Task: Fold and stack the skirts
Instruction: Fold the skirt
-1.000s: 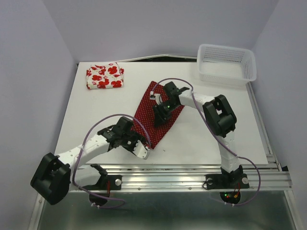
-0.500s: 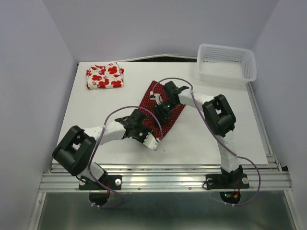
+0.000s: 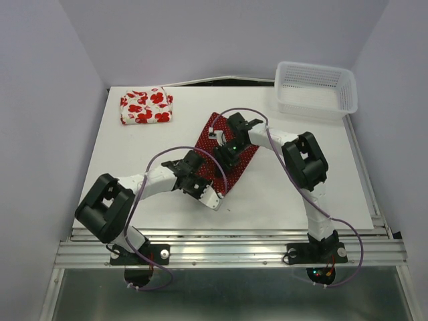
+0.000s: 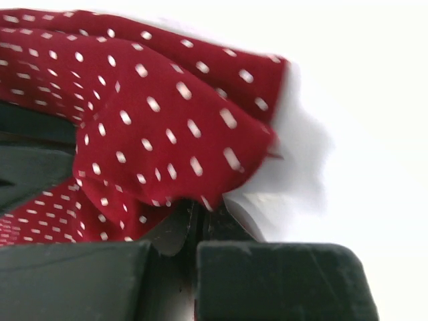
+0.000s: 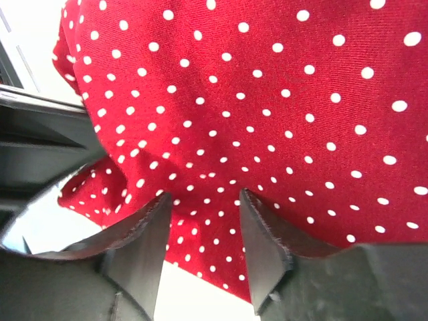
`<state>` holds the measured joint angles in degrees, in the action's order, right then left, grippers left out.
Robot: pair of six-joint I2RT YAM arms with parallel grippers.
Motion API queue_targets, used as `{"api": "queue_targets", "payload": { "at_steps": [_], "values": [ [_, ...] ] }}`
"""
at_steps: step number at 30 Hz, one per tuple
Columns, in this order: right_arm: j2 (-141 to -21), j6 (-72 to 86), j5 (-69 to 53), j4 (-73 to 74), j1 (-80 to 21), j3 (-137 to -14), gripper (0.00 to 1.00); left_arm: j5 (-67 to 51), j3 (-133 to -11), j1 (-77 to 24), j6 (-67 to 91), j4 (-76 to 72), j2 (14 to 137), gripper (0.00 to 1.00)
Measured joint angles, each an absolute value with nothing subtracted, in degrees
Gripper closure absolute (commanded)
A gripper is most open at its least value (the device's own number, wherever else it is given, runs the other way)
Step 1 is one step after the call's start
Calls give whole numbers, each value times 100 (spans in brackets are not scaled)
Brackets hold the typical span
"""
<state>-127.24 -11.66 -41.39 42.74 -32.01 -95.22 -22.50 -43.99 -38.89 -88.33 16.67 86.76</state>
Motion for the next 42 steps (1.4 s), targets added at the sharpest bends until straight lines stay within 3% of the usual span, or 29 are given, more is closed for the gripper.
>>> {"api": "queue_targets", "payload": {
  "at_steps": [7, 12, 19, 20, 22, 27, 31, 36, 42],
  "values": [
    [-12724, -1166, -3656, 4519, -3153, -10112, 31, -2368, -4499, -3918, -8632, 3068, 7843, 100],
    [-12724, -1186, -3183, 4563, -2993, -10718, 31, -2593, -4838, -3933, -8335, 3863, 7778, 99],
    [-12731, -1264, -3256, 4687, -2755, -11135, 38, -2532, -4823, -3938, -7561, 3592, 7776, 49],
    [-12728, -1243, -3350, 4689, -2740, -11067, 39, -2539, -4821, -3938, -7505, 3555, 7773, 34],
    [-12536, -1155, -3470, 4442, -2740, -10508, 39, -2628, -4818, -3929, -7345, 3470, 7690, 29],
    [-11618, -891, -3334, 4167, -2777, -8930, 39, -3013, -4862, -3778, -6554, 3218, 6514, 29],
    [-10449, -725, -2845, 3677, -2995, -7961, 37, -3605, -5269, -2646, -5612, 3144, 6023, 31],
    [-9367, -1031, -2023, 2978, -4309, -7148, 44, -4202, -5599, -657, -4141, 2788, 6569, 31],
    [-10012, -1476, -1472, 2615, -5647, -7094, 48, -4377, -5551, -259, -2683, 2390, 7456, 31]
  ]
}}
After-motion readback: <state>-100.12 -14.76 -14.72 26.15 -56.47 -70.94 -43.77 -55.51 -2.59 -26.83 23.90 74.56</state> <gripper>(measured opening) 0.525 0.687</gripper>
